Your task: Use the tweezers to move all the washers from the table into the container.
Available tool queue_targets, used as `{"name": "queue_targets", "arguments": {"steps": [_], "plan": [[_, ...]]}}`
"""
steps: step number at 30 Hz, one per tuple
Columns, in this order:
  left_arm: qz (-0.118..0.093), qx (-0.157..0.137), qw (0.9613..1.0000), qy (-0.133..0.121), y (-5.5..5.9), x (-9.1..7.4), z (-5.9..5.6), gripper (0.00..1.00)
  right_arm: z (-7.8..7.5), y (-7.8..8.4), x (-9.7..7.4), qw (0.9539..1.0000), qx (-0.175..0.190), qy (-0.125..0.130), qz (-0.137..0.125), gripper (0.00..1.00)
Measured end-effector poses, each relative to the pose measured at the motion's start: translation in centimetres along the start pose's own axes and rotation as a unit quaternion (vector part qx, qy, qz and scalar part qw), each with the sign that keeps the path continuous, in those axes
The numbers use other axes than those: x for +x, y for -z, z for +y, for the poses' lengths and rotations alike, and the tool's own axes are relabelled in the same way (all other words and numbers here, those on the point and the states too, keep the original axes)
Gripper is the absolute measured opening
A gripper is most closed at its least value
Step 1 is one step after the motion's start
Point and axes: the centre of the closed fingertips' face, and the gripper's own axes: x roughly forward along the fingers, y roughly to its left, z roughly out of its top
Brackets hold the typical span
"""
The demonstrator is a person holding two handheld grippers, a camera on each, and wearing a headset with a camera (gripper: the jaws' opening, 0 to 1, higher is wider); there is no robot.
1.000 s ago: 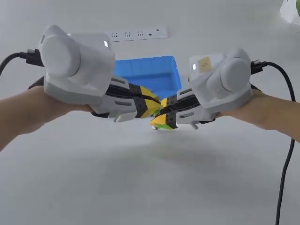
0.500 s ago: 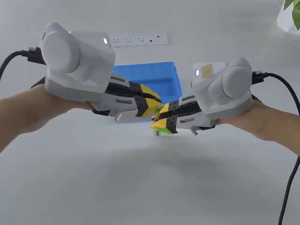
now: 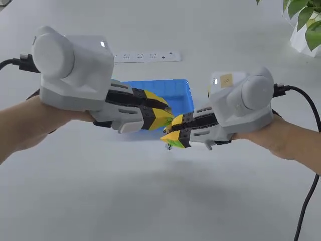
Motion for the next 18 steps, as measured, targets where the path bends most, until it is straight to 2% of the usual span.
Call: {"name": "queue_targets", "arguments": {"steps": [6,8,13,18], "plan": [[-0.01,-0.017,0.9995,-0.026,0.4,-1.7,0.5,0.23,-0.1,-1.0,-0.3,0.9999,0.004,0.007,-0.009,0.09],[-0.012,-0.019,0.9993,-0.03,0.4,-1.9,-0.1,0.24,-0.1,-1.4,-0.6,0.9999,0.004,0.011,-0.012,0.09],[-0.005,-0.025,0.999,-0.036,1.4,-3.4,-1.1,0.26,-0.3,-2.3,-1.0,0.9997,-0.001,0.015,-0.018,0.09],[-0.009,-0.041,0.9977,-0.052,2.4,-4.6,-1.4,0.27,-1.2,-3.8,-1.4,0.9992,-0.001,0.022,-0.034,0.09]]}}
